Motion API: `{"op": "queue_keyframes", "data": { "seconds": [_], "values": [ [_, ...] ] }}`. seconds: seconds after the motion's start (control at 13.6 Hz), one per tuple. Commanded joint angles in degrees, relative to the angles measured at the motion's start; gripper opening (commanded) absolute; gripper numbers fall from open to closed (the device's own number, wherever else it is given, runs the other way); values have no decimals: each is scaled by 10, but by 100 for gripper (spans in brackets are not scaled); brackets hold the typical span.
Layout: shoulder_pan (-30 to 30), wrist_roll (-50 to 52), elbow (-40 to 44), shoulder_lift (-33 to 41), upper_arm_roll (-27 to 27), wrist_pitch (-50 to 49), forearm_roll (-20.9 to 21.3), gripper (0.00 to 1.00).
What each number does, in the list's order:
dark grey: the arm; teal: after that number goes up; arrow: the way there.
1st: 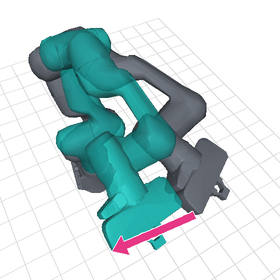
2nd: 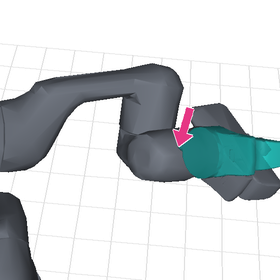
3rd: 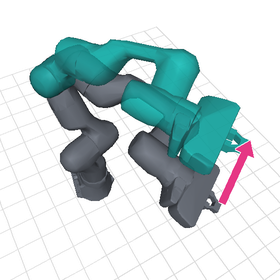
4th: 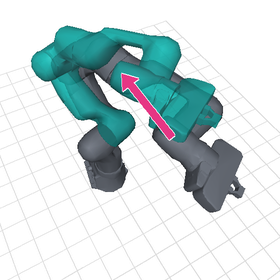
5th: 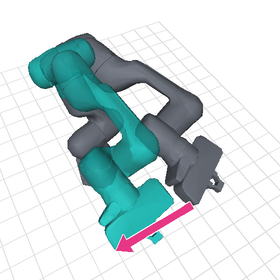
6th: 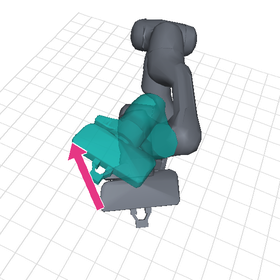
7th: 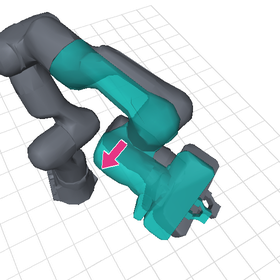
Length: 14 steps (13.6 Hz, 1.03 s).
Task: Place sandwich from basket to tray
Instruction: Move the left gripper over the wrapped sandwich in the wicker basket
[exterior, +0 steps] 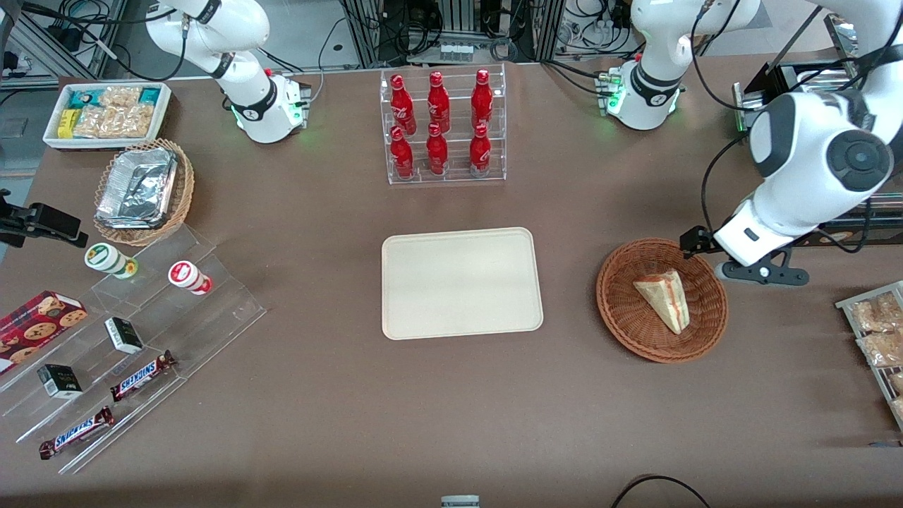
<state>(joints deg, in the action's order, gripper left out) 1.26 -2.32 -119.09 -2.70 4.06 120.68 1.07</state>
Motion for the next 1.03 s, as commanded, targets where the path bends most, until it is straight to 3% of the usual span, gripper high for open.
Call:
{"op": "queue_keyframes", "data": {
  "seconds": [0.0,0.66,0.96],
  "values": [
    [2,32,-48,11,2,55,-5,100],
    [16,368,-66,-15,2,94,-4,100],
    [16,417,-74,-31,2,130,-4,100]
  ]
}}
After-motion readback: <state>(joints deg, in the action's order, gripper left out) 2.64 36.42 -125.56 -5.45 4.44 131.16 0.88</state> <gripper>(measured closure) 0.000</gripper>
